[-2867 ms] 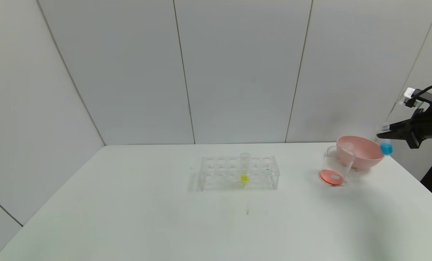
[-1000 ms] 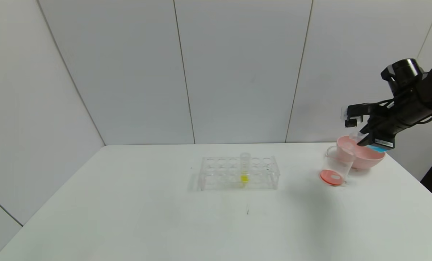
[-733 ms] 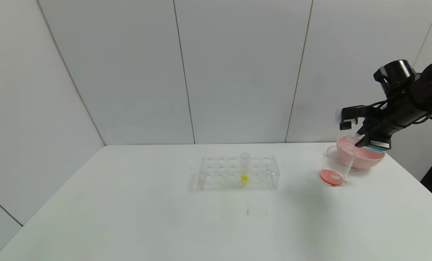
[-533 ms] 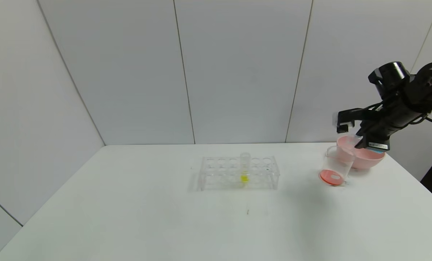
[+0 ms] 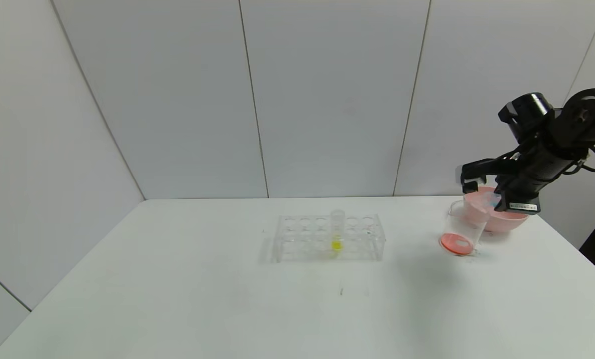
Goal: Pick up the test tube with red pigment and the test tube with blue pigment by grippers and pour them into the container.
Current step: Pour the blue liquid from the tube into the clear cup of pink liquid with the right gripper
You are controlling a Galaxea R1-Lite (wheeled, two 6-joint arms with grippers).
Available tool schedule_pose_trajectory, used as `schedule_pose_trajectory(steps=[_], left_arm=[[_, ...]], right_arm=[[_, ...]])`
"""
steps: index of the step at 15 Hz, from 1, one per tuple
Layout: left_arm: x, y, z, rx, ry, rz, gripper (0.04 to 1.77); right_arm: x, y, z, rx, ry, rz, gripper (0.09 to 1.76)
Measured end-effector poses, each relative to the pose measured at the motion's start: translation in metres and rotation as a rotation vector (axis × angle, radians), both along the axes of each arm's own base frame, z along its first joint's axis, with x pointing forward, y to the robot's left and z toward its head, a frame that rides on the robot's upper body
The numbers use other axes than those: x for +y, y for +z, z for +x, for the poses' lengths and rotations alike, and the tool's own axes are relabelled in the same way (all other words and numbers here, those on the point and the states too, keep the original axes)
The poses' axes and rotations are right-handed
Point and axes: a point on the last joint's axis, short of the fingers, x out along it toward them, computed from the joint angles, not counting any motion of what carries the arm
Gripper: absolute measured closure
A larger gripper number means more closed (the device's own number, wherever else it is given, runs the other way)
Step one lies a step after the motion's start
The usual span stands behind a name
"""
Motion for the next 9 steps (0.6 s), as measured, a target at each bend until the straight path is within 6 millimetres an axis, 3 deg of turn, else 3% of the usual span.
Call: schedule_pose_trajectory(steps=[9], left_arm=[[0.0,0.0,0.0,0.0,0.0,0.0,0.05]], right_arm=[[0.008,-0.0091,0.0044,0.028,-0.005,-0.105,1.36]])
